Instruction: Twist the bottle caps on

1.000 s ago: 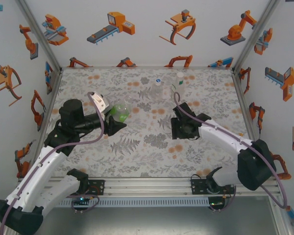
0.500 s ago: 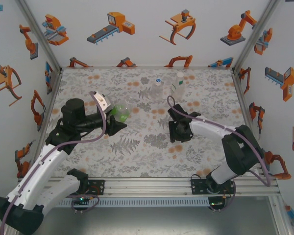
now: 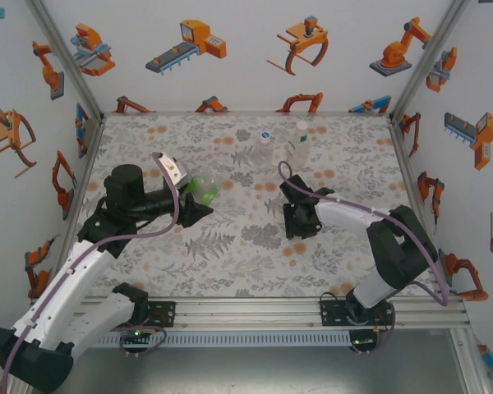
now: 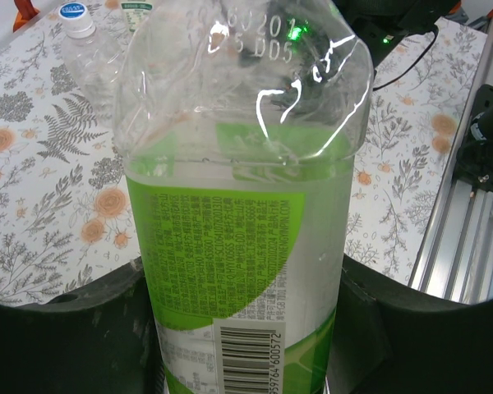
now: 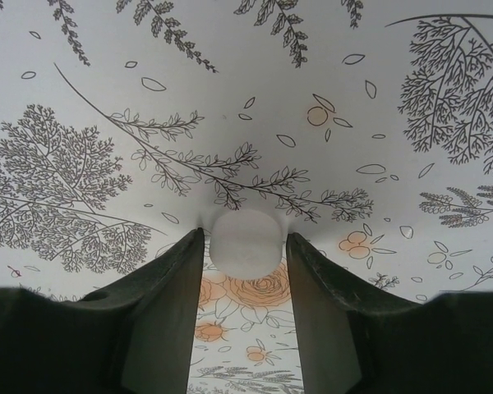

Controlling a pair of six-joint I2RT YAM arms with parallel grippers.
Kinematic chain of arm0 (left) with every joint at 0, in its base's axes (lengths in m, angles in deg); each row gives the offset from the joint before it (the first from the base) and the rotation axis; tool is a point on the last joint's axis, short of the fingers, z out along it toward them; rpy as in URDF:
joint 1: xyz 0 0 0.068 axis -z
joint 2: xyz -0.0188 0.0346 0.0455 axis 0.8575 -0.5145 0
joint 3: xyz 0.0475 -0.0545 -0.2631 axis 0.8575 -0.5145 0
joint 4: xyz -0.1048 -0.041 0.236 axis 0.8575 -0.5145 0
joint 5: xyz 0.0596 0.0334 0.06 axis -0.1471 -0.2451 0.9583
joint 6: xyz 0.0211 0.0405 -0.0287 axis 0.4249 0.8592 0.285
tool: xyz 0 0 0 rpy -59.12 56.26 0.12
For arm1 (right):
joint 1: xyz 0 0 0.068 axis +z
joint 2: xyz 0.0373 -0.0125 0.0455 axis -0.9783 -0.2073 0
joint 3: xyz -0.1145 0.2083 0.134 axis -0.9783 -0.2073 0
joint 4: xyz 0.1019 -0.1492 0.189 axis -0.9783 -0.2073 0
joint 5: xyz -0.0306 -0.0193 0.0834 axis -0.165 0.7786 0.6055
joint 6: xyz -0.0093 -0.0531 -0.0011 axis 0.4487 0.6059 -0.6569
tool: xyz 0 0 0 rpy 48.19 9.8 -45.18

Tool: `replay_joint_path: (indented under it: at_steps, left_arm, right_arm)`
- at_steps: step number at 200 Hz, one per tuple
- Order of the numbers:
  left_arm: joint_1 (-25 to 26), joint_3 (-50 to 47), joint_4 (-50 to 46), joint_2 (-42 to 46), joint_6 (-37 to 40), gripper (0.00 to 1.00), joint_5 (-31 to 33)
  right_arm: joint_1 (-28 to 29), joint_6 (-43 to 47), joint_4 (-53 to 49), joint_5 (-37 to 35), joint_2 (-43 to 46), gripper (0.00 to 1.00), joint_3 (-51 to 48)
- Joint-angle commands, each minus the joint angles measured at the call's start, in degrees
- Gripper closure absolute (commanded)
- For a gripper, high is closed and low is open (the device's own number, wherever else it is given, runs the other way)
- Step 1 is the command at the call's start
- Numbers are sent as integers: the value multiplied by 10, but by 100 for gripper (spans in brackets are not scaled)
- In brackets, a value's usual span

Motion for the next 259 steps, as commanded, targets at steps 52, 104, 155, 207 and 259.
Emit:
replay_joint_path:
  at_steps: [52,104,155,207,259]
  left_arm:
    - [-2,-2,6,-2,4,95,-3]
    - [-2,-1,6,-6,4,95,-2]
    - [6,-3,4,-18,22,96,-25]
    - [43,13,-42,-38,61,96,-22]
    - [101,34,-116,-62,125,99,11]
  right_arm:
    - [-2,13,5,-11,-15,61,1]
    - [-2,22,4,-11,-14,74,6]
    - [-2,42,16,8,43,81,3]
    - [0,91,68,141,153,83,3]
    - [3,133,165,264,276,85,-23]
